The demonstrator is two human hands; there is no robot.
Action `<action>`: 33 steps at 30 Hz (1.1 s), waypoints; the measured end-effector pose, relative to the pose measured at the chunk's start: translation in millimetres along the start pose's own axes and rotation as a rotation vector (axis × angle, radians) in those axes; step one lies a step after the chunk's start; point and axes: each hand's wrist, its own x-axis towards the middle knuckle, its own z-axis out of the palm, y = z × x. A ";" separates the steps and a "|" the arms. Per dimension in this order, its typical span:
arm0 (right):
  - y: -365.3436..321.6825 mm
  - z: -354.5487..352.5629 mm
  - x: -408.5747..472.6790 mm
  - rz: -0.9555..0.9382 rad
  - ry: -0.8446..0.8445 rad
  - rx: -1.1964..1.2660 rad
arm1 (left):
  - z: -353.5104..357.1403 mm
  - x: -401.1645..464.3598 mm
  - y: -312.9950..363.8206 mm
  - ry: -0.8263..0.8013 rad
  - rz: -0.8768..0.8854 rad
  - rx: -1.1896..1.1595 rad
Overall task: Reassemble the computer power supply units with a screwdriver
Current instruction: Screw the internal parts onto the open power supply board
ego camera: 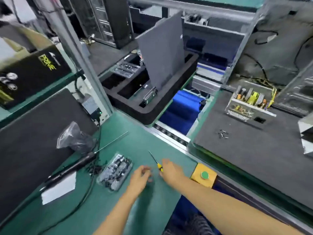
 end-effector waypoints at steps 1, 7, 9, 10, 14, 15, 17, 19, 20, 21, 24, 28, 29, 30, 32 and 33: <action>-1.5 0.4 2.4 0.003 -0.009 0.000 | -2.2 3.0 -0.8 -0.006 0.007 0.008; 0.9 -7.0 1.0 0.077 -0.028 0.152 | 3.6 10.9 16.0 -0.052 0.003 -0.001; 9.5 -23.4 -10.9 0.045 0.036 0.345 | 13.4 9.6 39.2 -0.106 0.021 -0.085; 15.2 -35.2 -18.9 0.024 0.083 0.420 | 20.0 8.4 54.4 -0.153 0.045 -0.130; 45.6 -94.5 -57.2 -0.058 0.335 0.480 | 56.4 0.8 124.1 -0.333 0.310 -0.192; 56.1 -108.4 -67.1 -0.059 0.394 0.471 | 68.2 0.4 139.6 -0.359 0.366 -0.201; 82.2 -130.6 -84.1 -0.021 0.512 0.433 | 93.0 0.1 166.9 -0.421 0.486 -0.122; 112.6 -146.1 -98.1 0.084 0.590 0.385 | 119.7 0.3 188.3 -0.522 0.595 0.018; 128.1 -151.6 -103.1 0.155 0.605 0.363 | 131.7 1.3 196.8 -0.562 0.639 0.077; 144.8 -155.7 -107.8 0.229 0.616 0.342 | 144.8 2.7 204.1 -0.584 0.667 0.118; 193.1 -164.3 -120.2 0.381 0.647 0.373 | 182.3 11.9 222.2 -0.528 0.718 0.192; 253.6 -176.8 -132.2 0.461 0.702 0.425 | 232.3 22.7 247.6 -0.375 0.925 0.390; 266.6 -180.4 -132.7 0.464 0.699 0.430 | 245.3 25.8 254.8 -0.329 1.016 0.479; 277.2 -184.1 -132.8 0.462 0.700 0.433 | 256.8 30.1 262.3 -0.262 1.104 0.586; 296.6 -192.8 -130.9 0.432 0.720 0.435 | 277.2 43.0 277.4 -0.102 1.207 0.810; 304.9 -197.7 -129.1 0.409 0.729 0.425 | 285.1 51.1 284.2 -0.057 1.196 0.892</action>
